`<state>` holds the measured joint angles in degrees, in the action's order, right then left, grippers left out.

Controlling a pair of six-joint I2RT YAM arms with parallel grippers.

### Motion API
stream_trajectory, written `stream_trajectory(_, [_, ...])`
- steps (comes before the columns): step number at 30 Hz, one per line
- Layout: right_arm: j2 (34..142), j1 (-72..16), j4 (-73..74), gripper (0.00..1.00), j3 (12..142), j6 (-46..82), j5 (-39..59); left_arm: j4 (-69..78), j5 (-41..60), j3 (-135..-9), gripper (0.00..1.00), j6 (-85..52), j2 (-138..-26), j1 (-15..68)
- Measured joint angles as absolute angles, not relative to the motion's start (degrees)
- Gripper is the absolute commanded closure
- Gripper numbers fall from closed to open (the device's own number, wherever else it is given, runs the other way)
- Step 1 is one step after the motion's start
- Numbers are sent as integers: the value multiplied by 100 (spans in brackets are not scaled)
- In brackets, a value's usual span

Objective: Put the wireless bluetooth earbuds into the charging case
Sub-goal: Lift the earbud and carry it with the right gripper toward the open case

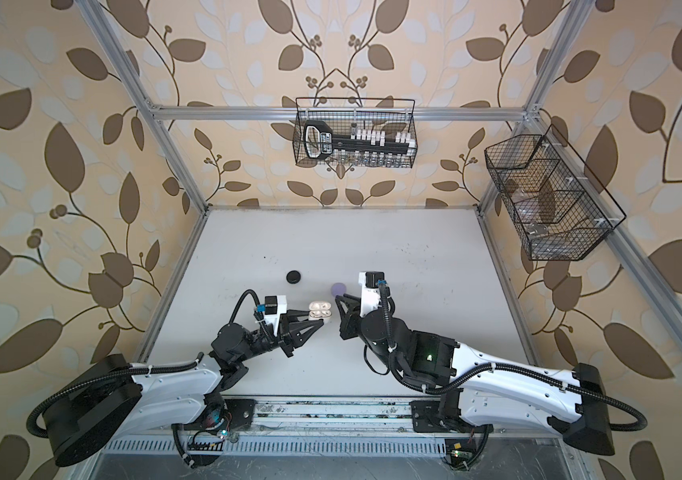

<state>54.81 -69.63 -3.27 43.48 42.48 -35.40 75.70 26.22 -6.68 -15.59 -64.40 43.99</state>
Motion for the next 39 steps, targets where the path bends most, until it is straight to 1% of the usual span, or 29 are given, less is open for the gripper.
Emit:
stream_trajectory(11, [5516, -7590, 661, 86, 4066, 3916, -4082, 7651, 2766, -668, 100, -1431, -6324, 4508])
stream_trajectory(20, [5612, -7706, 1229, 87, 3776, 3721, -4254, 7655, 2814, -661, 100, -1387, -6040, 4508])
stream_trajectory(33, [5655, -7832, 1826, 89, 3632, 3240, -4442, 7655, 2812, -646, 100, -1389, -6038, 4508])
stream_trajectory(39, [5843, -7837, 2038, 91, 3590, 3089, -4525, 7655, 2812, -646, 100, -1391, -6038, 4508])
